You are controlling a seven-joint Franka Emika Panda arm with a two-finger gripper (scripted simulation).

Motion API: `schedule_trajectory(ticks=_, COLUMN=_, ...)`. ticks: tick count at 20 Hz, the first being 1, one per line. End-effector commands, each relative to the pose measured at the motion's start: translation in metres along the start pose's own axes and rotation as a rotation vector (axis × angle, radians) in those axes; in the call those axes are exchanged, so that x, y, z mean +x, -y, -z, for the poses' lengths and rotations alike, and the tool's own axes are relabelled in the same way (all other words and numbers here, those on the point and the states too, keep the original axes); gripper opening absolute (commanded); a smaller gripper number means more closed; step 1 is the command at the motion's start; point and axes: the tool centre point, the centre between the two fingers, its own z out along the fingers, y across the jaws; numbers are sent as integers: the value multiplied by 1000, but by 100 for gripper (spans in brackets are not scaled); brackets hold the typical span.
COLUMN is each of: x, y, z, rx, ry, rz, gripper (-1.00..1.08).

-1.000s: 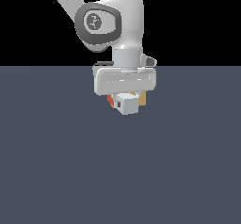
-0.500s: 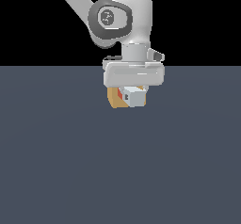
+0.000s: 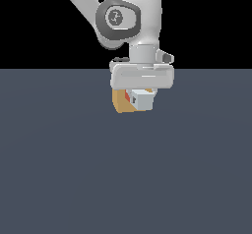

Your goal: Insert the peg into the horizontal hole in a box.

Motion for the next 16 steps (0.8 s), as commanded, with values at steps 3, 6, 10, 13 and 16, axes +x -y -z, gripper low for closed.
schedule_trajectory(ticks=3, x=-1, y=-3, z=5, rx=-8, ry=0, rz=-1, gripper=-100)
schedule_trajectory(ticks=6, x=-1, y=-4, z=6, rx=-9, ry=0, rz=-2, gripper=-100)
schedule_trajectory(ticks=10, x=1, y=-2, z=3, rx=-4, ry=-1, rz=-2, gripper=-100)
schedule_trajectory(ticks=13, x=11, y=-2, z=4, rx=-5, ry=-1, rz=-2, gripper=-100)
schedule_trajectory(ticks=16, x=29, y=-2, z=4, rx=-6, ry=-1, rz=-1, gripper=-100)
